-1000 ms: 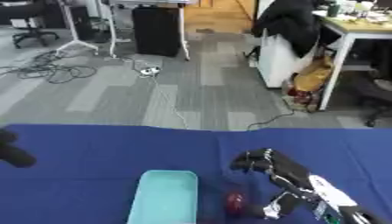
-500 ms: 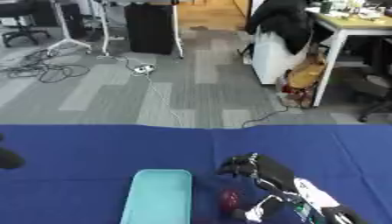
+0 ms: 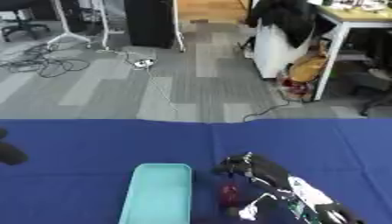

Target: Pick up objects on the table and place them in the box.

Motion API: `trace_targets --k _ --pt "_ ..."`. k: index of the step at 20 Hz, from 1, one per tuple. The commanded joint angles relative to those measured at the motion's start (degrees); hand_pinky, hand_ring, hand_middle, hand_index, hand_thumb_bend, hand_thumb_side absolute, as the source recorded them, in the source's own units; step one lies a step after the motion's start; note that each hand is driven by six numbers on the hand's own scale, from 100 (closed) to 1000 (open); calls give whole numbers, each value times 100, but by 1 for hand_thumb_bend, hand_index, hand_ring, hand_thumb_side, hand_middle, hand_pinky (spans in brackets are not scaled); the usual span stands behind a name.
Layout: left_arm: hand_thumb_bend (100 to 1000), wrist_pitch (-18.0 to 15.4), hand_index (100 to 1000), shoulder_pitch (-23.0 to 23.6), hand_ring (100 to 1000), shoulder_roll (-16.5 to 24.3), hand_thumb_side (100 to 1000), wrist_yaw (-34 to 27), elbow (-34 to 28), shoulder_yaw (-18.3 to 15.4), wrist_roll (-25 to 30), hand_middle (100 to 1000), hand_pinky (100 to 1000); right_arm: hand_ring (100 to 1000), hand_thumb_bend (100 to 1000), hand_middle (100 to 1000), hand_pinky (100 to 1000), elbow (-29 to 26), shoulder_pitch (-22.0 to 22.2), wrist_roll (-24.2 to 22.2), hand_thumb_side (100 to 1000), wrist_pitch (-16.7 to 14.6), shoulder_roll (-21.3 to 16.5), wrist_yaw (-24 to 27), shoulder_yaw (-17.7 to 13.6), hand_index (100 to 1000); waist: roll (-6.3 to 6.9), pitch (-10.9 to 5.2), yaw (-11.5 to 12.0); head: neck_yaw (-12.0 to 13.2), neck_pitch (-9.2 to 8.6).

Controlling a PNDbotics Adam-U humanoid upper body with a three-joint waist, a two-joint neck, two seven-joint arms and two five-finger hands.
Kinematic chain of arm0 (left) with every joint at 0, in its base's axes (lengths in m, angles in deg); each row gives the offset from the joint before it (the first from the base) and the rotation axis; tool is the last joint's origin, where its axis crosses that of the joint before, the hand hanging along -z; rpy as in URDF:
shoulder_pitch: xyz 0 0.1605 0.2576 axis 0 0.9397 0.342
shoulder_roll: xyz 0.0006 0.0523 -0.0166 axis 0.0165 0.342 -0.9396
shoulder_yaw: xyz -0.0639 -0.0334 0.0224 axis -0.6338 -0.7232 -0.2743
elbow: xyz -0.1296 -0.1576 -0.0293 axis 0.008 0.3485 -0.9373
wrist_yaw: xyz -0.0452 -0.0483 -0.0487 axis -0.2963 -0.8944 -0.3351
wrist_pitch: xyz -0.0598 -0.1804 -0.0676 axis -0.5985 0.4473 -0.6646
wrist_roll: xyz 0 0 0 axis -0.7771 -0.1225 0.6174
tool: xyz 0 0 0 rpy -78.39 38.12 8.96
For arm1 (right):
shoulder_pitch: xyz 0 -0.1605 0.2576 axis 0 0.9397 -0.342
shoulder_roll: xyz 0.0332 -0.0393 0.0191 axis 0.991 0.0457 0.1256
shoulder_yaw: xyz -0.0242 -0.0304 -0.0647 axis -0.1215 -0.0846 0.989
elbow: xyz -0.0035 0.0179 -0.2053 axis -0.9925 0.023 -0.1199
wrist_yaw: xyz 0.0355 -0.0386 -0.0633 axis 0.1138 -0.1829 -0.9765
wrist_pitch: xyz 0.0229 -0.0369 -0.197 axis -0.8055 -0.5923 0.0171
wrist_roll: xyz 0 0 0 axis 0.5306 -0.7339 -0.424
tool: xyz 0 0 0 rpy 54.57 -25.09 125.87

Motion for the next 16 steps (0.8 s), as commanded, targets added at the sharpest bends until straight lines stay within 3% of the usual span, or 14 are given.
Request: trace_targets --k 1,6,16 --pt "430 -1 735 -95 495 23 810 -56 -84 -2 34 613 463 422 495 587 270 60 -128 251 833 -231 -46 -154 -36 812 20 -60 17 -83 -12" --pt "430 -3 735 -129 495 -6 810 -74 -84 -1 47 613 463 367 509 547 254 308 -170 282 841 -231 -33 -427 -91 809 35 -44 58 -145 2" --pt "431 -8 735 -149 496 -11 810 -81 -84 -3 57 613 463 359 531 529 230 610 -193 530 880 -231 6 -887 -159 771 39 -29 52 -196 -16"
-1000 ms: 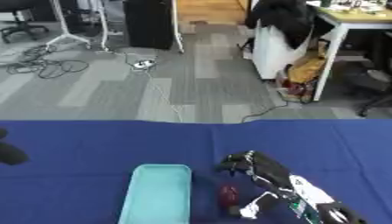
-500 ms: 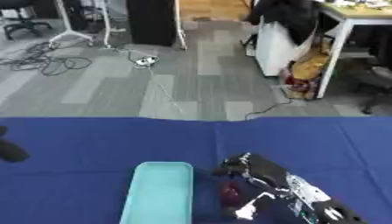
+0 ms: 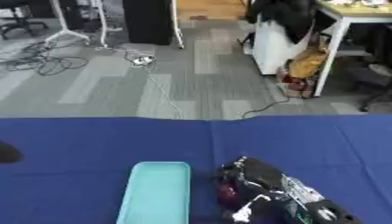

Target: Pick up objects on the table and place them in the box.

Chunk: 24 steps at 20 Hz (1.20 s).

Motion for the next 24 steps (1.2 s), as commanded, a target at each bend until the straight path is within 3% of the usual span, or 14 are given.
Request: trace_targets --k 1,3,5,10,19,21,24 --pt "431 -12 735 -98 496 37 810 -31 -84 -32 17 613 463 358 531 527 230 33 -133 453 879 -338 -44 -135 -87 769 16 -70 3 -91 -17" --pt "431 -13 735 -99 496 35 810 -29 -84 -33 16 613 462 295 528 516 133 99 -125 530 844 -338 -37 -160 -115 761 19 -65 7 -104 -28" --pt "430 -12 735 -99 496 30 810 -28 -84 -35 14 613 463 276 526 515 105 161 -119 602 823 -338 -26 -147 -128 752 22 -64 19 -119 -30" --pt "430 -13 735 -105 496 26 810 -28 -84 -36 11 613 463 223 478 485 100 157 -128 755 757 -338 -22 -117 -115 720 26 -62 24 -166 -42" --pt "431 -15 735 -123 496 15 809 -33 -84 -33 19 613 462 160 389 452 100 205 -152 707 758 -338 -42 -56 -61 698 29 -52 38 -256 -116" --pt "431 -16 735 -127 496 8 810 -36 -84 -32 22 613 462 130 370 419 100 212 -151 678 740 -338 -32 29 -39 681 32 -50 49 -267 -113" --pt "430 -18 735 -129 496 0 810 -43 -84 -32 26 613 462 100 321 316 100 233 -136 590 675 -338 -7 277 0 571 34 -53 65 -288 -112"
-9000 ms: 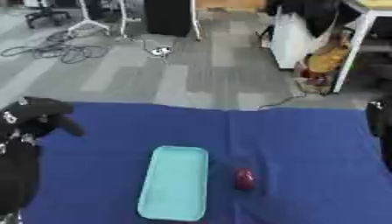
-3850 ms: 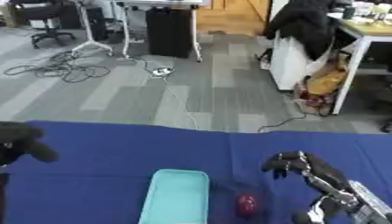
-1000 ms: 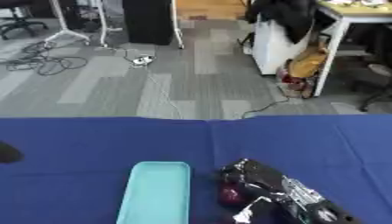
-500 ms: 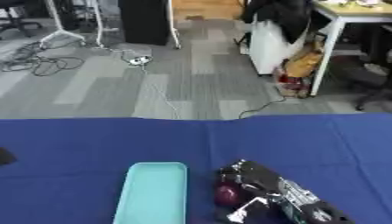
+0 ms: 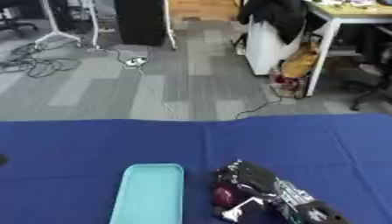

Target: Pick up objects on the table and place them in the box.

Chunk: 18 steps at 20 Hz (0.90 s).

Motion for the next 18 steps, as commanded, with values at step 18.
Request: trace_targets --k 18 --pt "427 -11 735 -76 496 48 811 -54 -84 -28 61 613 460 100 100 100 100 -680 -58 -2025 725 -494 -107 2702 163 370 41 -74 4 -195 -36"
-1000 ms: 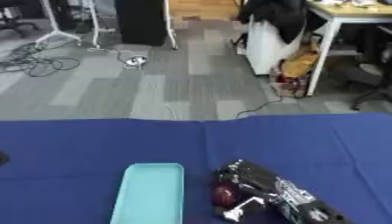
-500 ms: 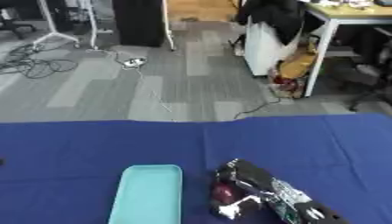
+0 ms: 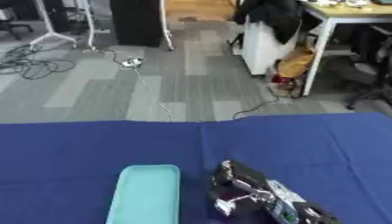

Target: Pick up objects on the table and place them in the box.

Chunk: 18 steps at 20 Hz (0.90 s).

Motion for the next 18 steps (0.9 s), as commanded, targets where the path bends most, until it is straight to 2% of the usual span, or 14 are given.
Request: trace_targets --k 1,5,8,9,11,12,14,16,17,18 --pt "427 -9 735 -68 496 51 811 -47 -84 -27 25 613 459 100 100 100 100 -278 -99 -374 725 -10 -118 204 -86 368 13 -88 -4 -84 -33" --pt "427 -10 735 -55 496 58 811 -48 -84 -27 35 613 459 100 100 100 100 -413 -97 -567 725 -10 -137 348 -152 365 14 -102 -10 -84 -16" --pt "427 -8 735 -48 496 61 811 -46 -84 -25 44 613 459 100 100 100 100 -487 -85 -535 731 -10 -146 458 -189 372 14 -108 -15 -85 -11" --pt "427 -8 735 -46 496 62 812 -45 -84 -27 44 613 459 100 100 146 100 -579 -73 -456 797 -10 -134 514 -192 432 14 -110 -18 -75 -9" --pt "427 -6 735 -40 496 69 811 -41 -84 -28 45 613 459 100 100 229 100 -848 2 -251 885 -10 -147 574 -153 486 11 -113 -28 -50 -3" --pt "427 -6 735 -36 496 74 811 -39 -84 -27 47 613 459 144 100 324 100 -985 47 -148 972 -10 -160 557 -126 554 9 -115 -33 -38 0" --pt "428 -6 735 -30 496 82 811 -35 -84 -26 50 613 459 253 233 400 100 -1199 135 26 978 -10 -192 379 -85 603 6 -119 -38 -23 11" --pt "428 -3 735 -20 496 86 811 -33 -84 -26 50 613 459 328 276 471 100 -1343 185 219 982 -10 -218 55 -55 656 6 -128 -36 -19 26" --pt "428 -2 735 -16 496 89 811 -32 -84 -25 51 613 458 398 282 528 129 -1425 192 347 982 -10 -237 -141 -31 688 6 -130 -36 -22 27" --pt "428 -2 735 -12 496 93 811 -31 -84 -22 54 612 458 440 275 559 200 -1513 198 508 997 -10 -257 -367 0 697 7 -131 -39 -29 25"
